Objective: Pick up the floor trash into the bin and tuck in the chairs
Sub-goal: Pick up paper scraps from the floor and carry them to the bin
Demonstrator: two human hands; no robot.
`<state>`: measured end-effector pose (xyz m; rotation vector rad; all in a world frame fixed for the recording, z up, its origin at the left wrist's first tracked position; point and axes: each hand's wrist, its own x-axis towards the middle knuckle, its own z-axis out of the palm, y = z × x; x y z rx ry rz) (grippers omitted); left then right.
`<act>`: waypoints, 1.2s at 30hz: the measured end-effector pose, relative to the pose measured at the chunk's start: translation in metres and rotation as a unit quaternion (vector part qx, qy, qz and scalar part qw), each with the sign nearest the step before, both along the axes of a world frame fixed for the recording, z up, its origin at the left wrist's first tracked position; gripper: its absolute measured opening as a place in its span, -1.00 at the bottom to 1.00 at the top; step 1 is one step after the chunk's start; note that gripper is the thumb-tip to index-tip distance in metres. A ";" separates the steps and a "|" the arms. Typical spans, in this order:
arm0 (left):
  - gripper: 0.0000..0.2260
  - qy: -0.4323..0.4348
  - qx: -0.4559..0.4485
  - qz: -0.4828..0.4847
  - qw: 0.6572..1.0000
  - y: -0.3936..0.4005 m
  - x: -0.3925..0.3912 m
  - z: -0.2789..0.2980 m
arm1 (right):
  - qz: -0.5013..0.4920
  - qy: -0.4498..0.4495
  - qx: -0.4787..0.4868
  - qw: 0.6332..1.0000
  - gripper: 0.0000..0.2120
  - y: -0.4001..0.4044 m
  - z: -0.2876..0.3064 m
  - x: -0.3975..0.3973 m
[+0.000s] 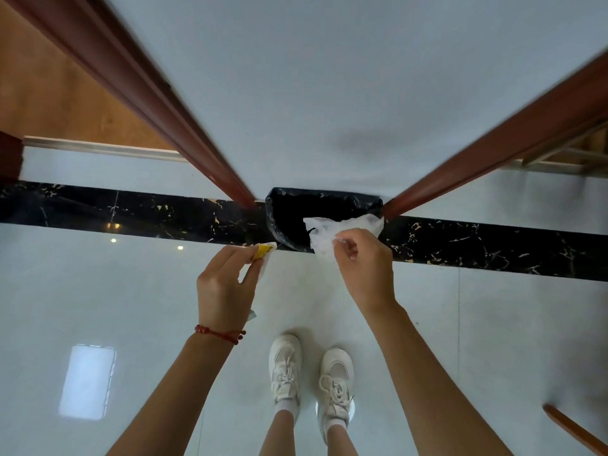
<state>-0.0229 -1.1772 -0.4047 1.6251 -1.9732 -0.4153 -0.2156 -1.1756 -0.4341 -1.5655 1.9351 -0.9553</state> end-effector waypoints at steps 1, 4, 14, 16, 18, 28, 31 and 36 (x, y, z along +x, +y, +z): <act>-0.84 -0.001 0.001 -0.001 1.000 -0.002 0.001 -0.005 | 0.002 -0.002 0.003 1.000 -0.95 -0.006 -0.006 0.004; -0.84 0.002 0.008 -0.002 1.000 -0.007 0.003 -0.017 | -0.001 -0.007 0.028 1.000 -0.97 -0.024 -0.023 0.012; -0.84 0.062 -0.006 -0.014 0.998 -0.024 -0.014 -0.037 | 0.025 0.167 0.062 0.984 -0.62 -0.014 -0.020 -0.020; -0.81 0.067 -0.008 -0.023 0.997 -0.028 -0.024 -0.043 | 0.036 0.190 0.071 0.979 -0.57 -0.002 -0.013 -0.027; -0.81 0.078 -0.001 -0.033 0.996 -0.033 -0.036 -0.053 | 0.038 0.196 0.088 0.976 -0.55 0.009 -0.009 -0.034; -0.92 0.062 -0.005 -0.076 0.995 -0.091 -0.098 -0.105 | 0.026 0.215 0.118 0.969 -0.55 0.030 -0.016 -0.055; -0.91 0.059 -0.016 -0.086 0.994 -0.107 -0.109 -0.113 | 0.019 0.212 0.113 0.971 -0.58 0.025 -0.024 -0.061; -0.84 0.033 0.015 -0.101 0.994 -0.109 -0.111 -0.125 | 0.009 0.199 0.112 0.974 -0.59 0.021 -0.034 -0.065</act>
